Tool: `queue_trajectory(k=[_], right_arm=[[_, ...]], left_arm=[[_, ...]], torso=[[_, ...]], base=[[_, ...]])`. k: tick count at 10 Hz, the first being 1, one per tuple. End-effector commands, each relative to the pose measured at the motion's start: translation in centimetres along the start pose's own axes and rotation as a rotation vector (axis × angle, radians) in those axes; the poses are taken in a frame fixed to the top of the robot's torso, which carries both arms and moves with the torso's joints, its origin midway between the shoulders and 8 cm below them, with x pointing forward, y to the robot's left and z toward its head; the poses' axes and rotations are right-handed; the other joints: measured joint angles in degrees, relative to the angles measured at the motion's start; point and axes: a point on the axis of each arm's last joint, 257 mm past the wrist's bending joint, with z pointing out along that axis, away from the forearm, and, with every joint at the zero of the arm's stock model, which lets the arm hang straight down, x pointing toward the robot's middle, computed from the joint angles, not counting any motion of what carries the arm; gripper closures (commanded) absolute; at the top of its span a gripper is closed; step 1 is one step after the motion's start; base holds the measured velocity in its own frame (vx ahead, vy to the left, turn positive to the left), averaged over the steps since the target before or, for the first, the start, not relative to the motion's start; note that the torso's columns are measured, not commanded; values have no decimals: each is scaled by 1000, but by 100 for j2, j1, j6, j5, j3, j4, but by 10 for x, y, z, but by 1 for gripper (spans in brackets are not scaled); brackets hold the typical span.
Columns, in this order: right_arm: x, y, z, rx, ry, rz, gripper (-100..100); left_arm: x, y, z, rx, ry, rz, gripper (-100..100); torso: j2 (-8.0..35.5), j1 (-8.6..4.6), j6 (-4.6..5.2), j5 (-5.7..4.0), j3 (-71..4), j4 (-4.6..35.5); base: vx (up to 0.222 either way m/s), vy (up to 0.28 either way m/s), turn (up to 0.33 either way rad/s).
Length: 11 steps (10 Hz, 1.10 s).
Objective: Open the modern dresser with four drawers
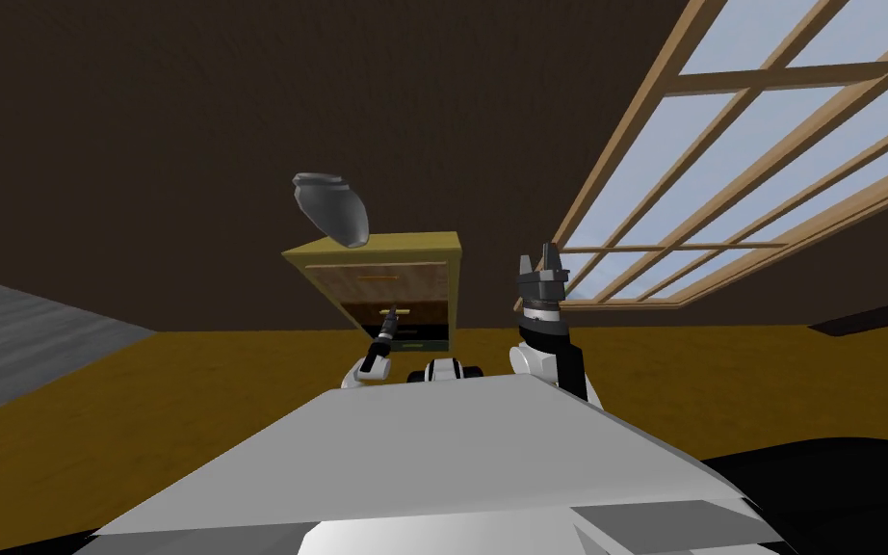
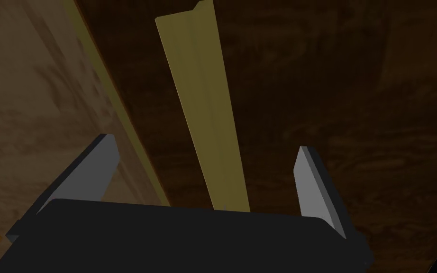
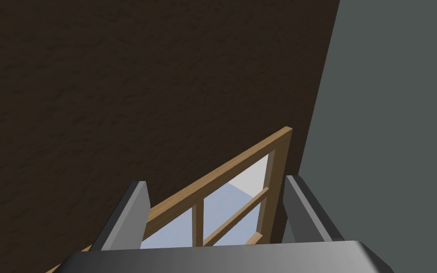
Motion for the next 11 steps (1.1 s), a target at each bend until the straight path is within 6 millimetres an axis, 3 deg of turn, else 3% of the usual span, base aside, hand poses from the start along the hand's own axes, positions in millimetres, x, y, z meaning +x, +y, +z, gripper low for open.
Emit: queue_trajectory(k=[1,4,5,11], right_arm=[[0,0,0,0,0,0,0],[0,0,0,0,0,0,0],[0,0,0,0,0,0,0],[0,0,0,0,0,0,0]], left_arm=[[-12,1,12,-11,-43,2,-100],[-18,2,18,-16,-67,-1,-100],[-18,1,18,-16,-65,0,100],[12,0,-10,5,37,-2,100]], torso=[[-7,-3,1,-1,-5,-2],[-22,-16,-2,-5,-14,-7],[-29,-19,0,-5,-18,-8],[9,-20,0,-13,3,12]], base=[[-62,47,-139],[-49,28,-131],[11,-9,155],[52,-35,163]])
